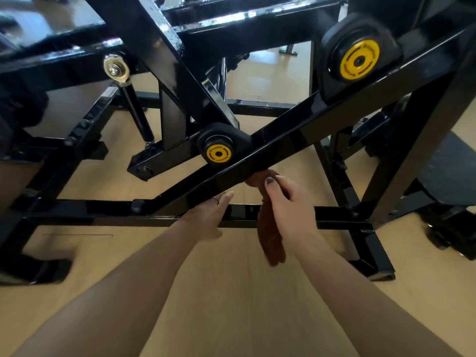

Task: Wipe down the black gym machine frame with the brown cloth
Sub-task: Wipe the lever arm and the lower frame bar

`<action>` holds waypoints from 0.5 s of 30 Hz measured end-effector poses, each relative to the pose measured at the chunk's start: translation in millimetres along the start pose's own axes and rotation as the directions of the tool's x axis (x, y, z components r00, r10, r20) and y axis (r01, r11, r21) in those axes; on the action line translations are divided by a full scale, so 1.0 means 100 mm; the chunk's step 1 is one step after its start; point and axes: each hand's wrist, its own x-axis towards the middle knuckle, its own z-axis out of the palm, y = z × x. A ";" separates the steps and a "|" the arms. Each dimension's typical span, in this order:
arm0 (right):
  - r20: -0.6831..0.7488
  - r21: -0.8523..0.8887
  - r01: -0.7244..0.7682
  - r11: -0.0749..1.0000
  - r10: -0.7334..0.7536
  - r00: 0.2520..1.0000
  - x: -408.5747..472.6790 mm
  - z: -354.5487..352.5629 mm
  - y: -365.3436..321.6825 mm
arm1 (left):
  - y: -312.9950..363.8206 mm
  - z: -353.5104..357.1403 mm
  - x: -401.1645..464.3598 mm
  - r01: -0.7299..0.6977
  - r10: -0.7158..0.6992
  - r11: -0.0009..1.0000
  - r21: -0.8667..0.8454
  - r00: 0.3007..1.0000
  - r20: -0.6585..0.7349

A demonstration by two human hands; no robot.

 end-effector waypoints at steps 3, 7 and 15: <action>-0.122 0.012 0.120 0.993 -0.118 0.985 -0.22 0.01 -0.10 | 0.03 0.00 -0.04 0.002 -0.002 1.000 -0.005 1.000 -0.021; -0.372 -0.275 0.440 0.855 -0.517 0.771 -0.23 -0.14 -0.48 | 0.12 -0.08 -0.19 -0.079 0.082 0.994 0.081 0.996 -0.045; 0.197 -0.943 0.313 0.112 -0.568 0.799 0.25 -0.09 -1.01 | 0.17 -0.56 -0.80 -0.120 0.168 0.973 0.195 0.953 -0.251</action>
